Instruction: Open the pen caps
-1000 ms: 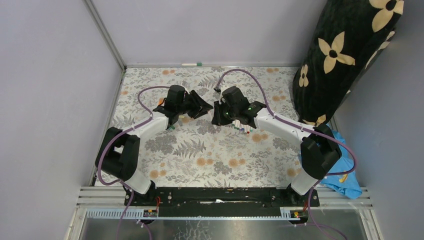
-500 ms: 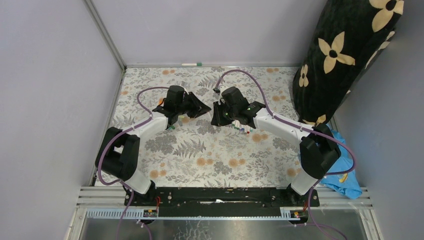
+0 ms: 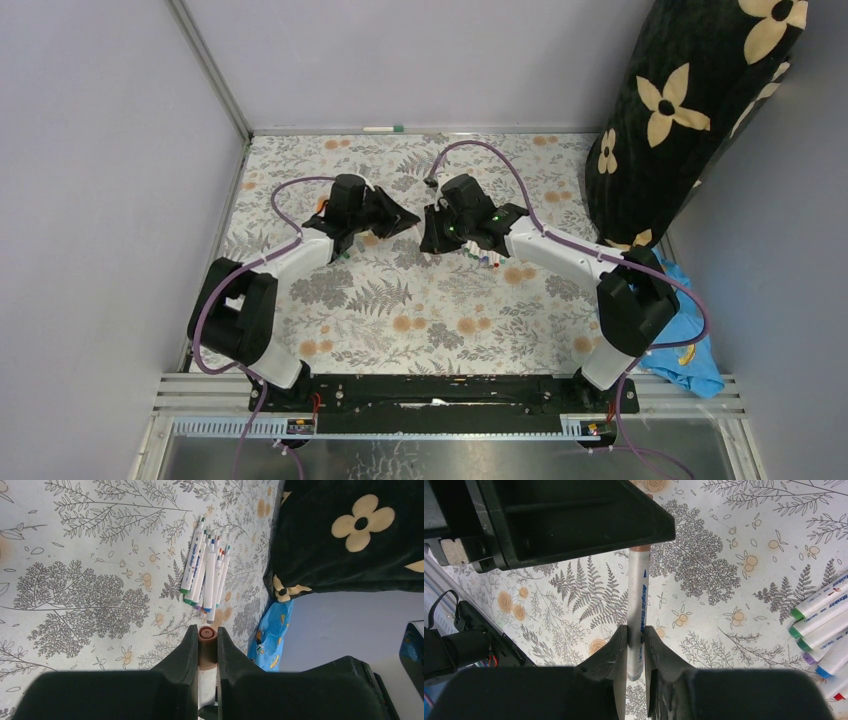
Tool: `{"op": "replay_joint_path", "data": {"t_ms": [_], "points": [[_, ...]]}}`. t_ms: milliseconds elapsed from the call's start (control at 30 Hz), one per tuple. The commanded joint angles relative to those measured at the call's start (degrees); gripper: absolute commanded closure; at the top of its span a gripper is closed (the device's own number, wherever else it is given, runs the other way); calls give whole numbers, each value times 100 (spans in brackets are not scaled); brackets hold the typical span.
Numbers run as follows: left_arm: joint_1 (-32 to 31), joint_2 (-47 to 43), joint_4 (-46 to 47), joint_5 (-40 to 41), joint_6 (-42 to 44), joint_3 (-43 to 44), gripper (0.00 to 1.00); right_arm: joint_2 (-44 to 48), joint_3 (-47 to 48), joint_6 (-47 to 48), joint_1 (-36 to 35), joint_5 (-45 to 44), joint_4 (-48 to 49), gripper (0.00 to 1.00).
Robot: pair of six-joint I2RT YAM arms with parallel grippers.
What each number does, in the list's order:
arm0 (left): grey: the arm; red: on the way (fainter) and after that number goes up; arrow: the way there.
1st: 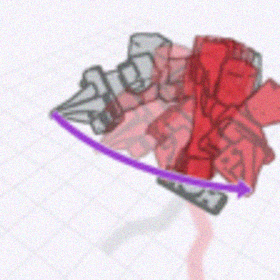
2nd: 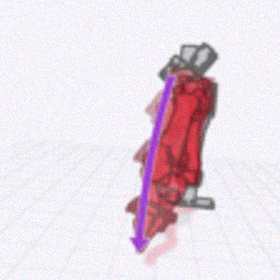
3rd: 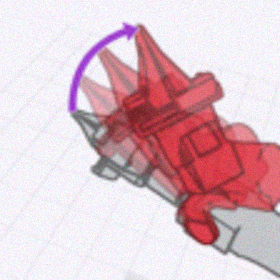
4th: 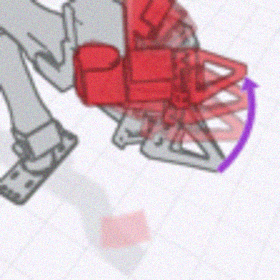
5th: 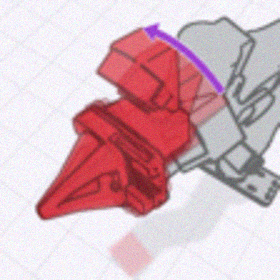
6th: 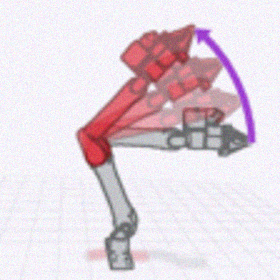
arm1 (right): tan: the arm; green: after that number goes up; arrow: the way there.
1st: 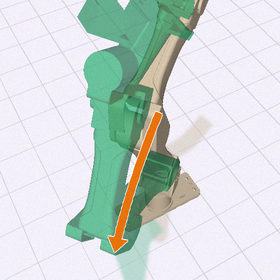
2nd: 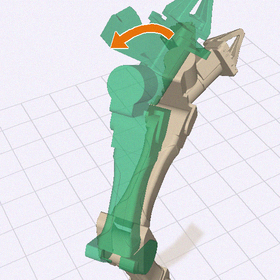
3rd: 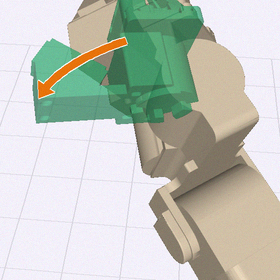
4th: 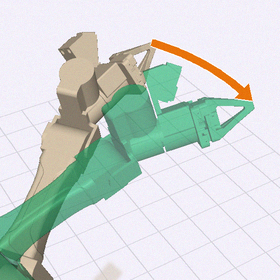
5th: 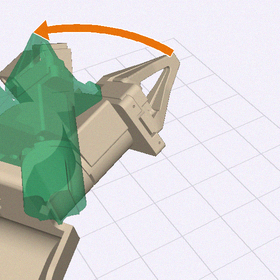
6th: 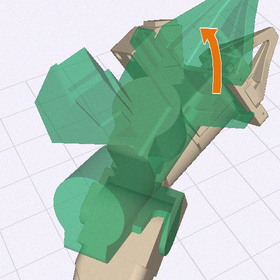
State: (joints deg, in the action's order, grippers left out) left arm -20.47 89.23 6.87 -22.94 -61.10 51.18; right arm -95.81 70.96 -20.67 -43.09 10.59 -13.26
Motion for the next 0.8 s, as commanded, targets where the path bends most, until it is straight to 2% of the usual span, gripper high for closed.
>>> {"op": "replay_joint_path", "data": {"t_ms": [0,567,767], "points": [[43,-179,168,-43,70,-33,100,-161,410,-58,-33,174,344,83],[103,-268,141,-155,56,-52,100,-666,898,-87,-31,312,455,71],[147,-304,139,-206,52,-71,100,-790,1005,-96,-31,321,455,70]]}}
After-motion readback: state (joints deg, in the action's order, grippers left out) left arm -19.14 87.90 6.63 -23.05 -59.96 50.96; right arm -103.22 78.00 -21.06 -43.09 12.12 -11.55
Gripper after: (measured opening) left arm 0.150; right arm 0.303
